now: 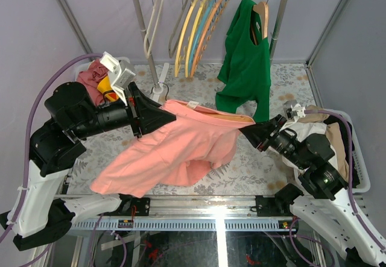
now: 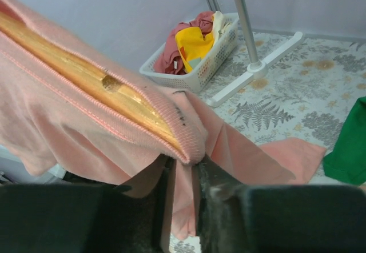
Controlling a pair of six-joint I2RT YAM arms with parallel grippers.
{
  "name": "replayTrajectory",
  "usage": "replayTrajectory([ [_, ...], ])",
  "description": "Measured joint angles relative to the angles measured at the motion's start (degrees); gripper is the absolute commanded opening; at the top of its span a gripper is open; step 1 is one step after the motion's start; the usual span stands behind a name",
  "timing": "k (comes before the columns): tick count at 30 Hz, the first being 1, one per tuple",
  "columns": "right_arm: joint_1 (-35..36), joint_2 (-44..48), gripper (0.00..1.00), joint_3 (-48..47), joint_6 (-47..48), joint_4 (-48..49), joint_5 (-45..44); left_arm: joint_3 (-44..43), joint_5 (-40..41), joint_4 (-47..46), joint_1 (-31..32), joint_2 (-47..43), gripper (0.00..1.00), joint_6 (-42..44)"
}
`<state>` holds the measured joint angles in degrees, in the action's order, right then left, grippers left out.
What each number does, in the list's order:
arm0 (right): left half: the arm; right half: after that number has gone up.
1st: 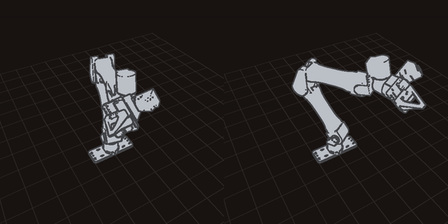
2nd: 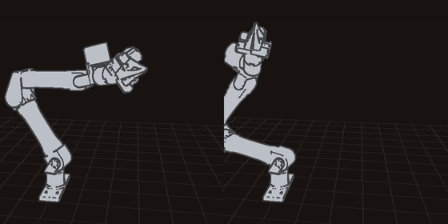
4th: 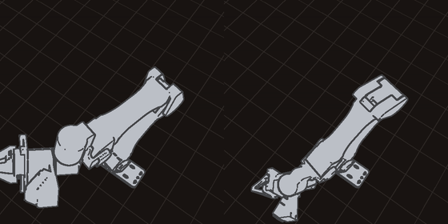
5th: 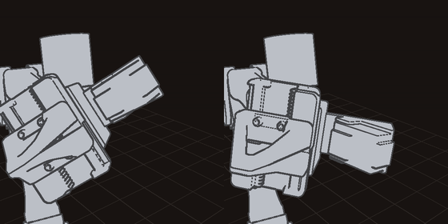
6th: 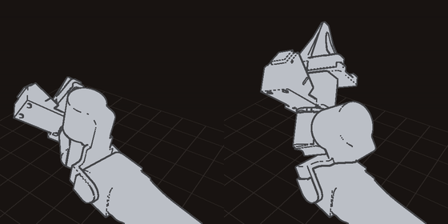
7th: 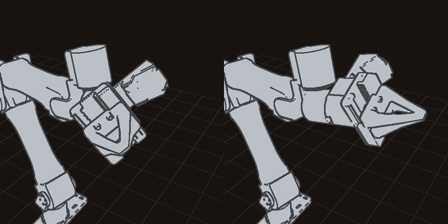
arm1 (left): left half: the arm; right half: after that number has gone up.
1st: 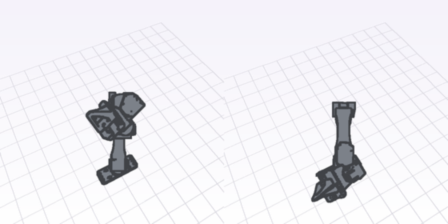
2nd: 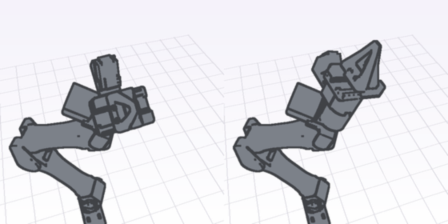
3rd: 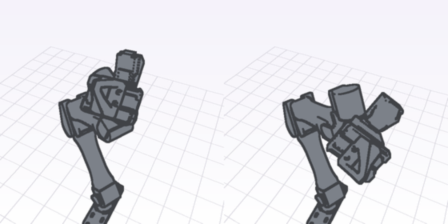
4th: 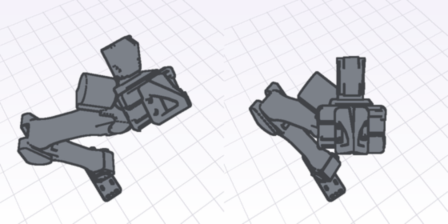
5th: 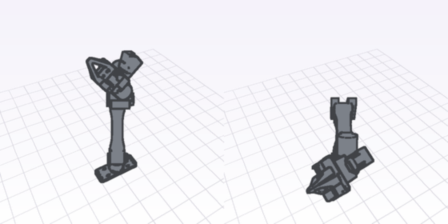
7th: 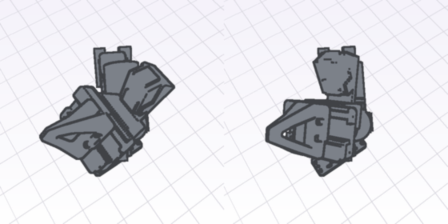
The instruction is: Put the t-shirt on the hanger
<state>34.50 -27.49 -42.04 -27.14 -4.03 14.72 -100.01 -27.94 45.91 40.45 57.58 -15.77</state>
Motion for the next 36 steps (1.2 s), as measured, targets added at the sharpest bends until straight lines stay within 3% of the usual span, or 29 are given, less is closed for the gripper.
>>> replayTrajectory([
  [2, 0.0, 0.0, 0.0, 0.0, -0.1, 0.2, 0.0, -0.3, -0.1, 0.0, 0.0, 0.0, 0.0, -0.1],
  [21, 0.0, 7.4, 0.0, -2.4, 3.1, -10.8, -8.6, -0.6, 2.9, 0.1, 0.0, 0.0, 0.0, 0.0],
  [36, 0.6, 6.1, 0.0, -11.2, 6.3, -19.4, -23.4, 0.5, 1.1, -0.1, 0.1, 1.2, 0.0, -0.1],
])
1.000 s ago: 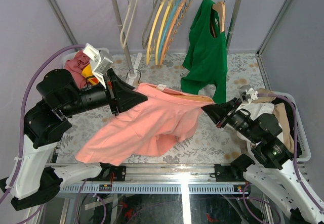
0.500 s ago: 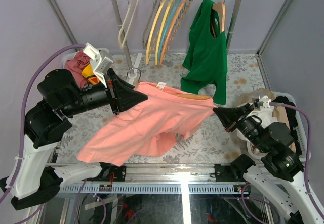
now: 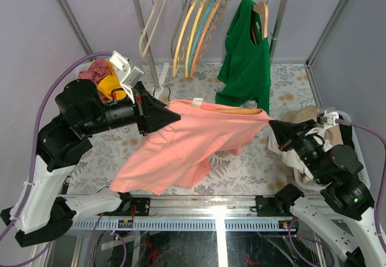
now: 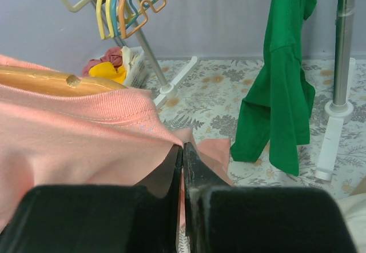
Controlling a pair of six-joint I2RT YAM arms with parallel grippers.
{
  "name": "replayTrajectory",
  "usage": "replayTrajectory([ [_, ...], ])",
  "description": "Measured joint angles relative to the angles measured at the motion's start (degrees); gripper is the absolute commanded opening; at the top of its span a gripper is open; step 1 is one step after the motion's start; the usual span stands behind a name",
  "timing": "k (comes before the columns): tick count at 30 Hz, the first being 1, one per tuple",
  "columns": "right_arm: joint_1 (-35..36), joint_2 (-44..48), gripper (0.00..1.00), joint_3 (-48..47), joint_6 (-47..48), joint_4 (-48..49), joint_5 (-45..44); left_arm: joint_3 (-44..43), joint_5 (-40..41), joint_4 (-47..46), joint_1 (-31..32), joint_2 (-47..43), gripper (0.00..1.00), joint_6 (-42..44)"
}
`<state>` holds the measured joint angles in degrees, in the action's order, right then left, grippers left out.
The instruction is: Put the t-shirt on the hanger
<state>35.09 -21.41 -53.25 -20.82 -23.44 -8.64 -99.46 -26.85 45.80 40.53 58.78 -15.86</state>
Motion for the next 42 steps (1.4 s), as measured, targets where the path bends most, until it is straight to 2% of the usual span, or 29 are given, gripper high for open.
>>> replayTrajectory([
  [7, 0.0, -2.7, 0.0, -1.1, 2.0, 0.5, 1.0, 0.3, -0.4, -0.3, 0.0, 0.3, 0.0, 0.0],
  [13, -0.1, -9.4, 0.0, -6.1, 3.8, 1.3, 8.9, 0.6, -1.2, -0.4, 0.0, 0.7, 0.0, 0.0],
  [19, -0.3, -12.6, 0.0, -6.7, 4.0, 1.9, 14.4, 1.4, -1.3, -1.0, -0.1, 1.4, 0.0, 0.0],
  [22, -0.3, -13.4, 0.0, -7.7, 4.3, 1.2, 13.7, 1.4, -1.3, -1.1, -0.1, 1.5, 0.0, 0.0],
  [28, -0.3, -10.8, 0.0, -11.9, 5.1, -5.9, 4.4, 1.7, -1.9, -1.1, -0.1, 1.8, 0.0, 0.0],
  [32, -0.3, -8.3, 0.0, -14.4, 5.2, -9.1, 2.2, 2.0, -3.3, -1.1, 0.0, 1.8, 0.0, 0.0],
  [33, -0.3, -7.8, 0.03, -14.4, 5.1, -9.7, 2.4, 2.0, -3.6, -1.1, 0.0, 1.8, 0.0, 0.1],
  [36, -0.3, -6.5, 0.35, -14.3, 4.3, -12.1, 4.8, 2.0, -4.2, -1.1, 0.0, 1.9, 0.0, 0.1],
  [38, -0.3, -5.7, 0.48, -13.9, 3.5, -13.0, 8.1, 2.0, -4.3, -0.9, -0.1, 1.9, 0.0, 0.3],
  [42, -0.3, -5.9, 0.52, -14.3, 2.4, -15.0, 13.1, 2.2, -5.0, -0.5, -0.1, 2.2, 0.0, 0.6],
])
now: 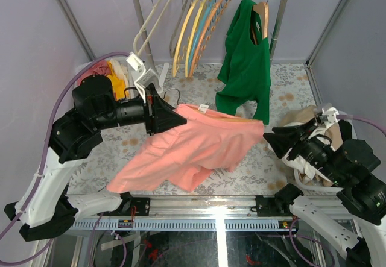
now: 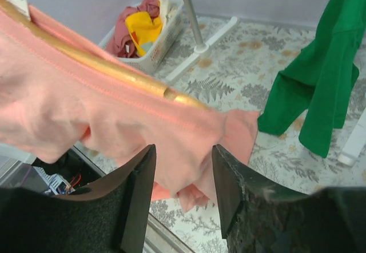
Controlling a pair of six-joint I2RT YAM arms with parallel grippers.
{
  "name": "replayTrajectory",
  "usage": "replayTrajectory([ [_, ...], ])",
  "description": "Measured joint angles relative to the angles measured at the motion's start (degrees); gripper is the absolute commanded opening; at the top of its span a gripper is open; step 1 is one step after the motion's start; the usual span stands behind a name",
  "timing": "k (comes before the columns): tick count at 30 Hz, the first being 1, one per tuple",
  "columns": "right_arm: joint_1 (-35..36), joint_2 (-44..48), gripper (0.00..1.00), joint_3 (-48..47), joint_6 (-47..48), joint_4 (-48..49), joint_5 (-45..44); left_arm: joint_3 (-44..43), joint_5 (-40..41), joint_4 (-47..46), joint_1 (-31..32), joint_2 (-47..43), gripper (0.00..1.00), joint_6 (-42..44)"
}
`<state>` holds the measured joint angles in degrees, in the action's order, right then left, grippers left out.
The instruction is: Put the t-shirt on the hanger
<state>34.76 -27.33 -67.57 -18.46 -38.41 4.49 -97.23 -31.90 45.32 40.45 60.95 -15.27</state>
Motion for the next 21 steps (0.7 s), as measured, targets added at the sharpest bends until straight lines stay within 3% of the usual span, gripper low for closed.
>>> replayTrajectory([
  [13, 0.0, -18.1, 0.54, -11.0, -7.8, -13.2, -3.3, 3.6, -6.3, 2.1, 0.0, 0.3, 0.0, 2.5],
  [21, 0.0, -17.7, 0.53, -10.3, -11.1, -17.7, 1.4, 5.5, -7.5, 2.3, 0.0, -0.9, 0.0, 3.8],
])
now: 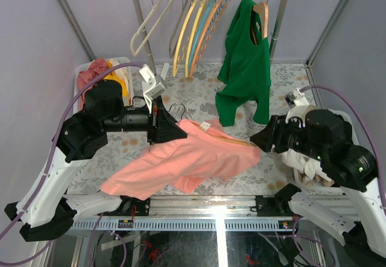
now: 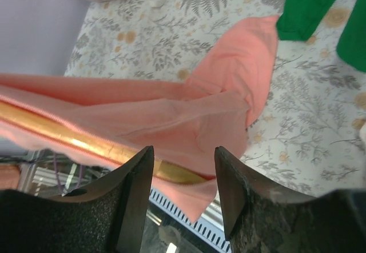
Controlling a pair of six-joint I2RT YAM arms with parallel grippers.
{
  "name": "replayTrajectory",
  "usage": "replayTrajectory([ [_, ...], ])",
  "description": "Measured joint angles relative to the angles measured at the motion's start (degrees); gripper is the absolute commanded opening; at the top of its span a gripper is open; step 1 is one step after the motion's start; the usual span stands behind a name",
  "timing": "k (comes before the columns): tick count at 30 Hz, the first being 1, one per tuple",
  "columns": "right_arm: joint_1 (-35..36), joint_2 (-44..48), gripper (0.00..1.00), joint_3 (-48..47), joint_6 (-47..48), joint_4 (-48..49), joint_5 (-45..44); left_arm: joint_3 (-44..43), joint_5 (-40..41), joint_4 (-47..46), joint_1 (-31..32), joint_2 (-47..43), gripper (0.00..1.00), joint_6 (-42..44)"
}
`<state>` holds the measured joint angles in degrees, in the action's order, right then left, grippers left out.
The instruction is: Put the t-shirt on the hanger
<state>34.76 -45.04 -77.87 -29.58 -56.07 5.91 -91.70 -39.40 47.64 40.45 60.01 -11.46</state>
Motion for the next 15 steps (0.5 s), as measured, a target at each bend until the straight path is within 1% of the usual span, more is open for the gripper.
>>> replayTrajectory([
  [7, 0.0, 6.7, 0.47, 6.2, -3.0, 0.2, 7.1, 0.6, -0.7, 0.1, 0.0, -1.2, 0.0, 0.8],
  [10, 0.0, 8.2, 0.43, 9.0, -4.2, 0.3, 8.8, 0.6, -0.7, 0.2, 0.0, -1.4, 0.0, 0.9],
  [12, 0.0, 8.9, 0.4, 10.4, -4.9, 0.4, 9.4, 0.6, -0.7, 0.6, 0.0, -1.4, 0.0, 0.9],
  [15, 0.0, 9.7, 0.39, 11.3, -5.4, 0.7, 9.9, 0.6, -0.7, 0.9, 0.0, -1.4, 0.0, 0.9],
])
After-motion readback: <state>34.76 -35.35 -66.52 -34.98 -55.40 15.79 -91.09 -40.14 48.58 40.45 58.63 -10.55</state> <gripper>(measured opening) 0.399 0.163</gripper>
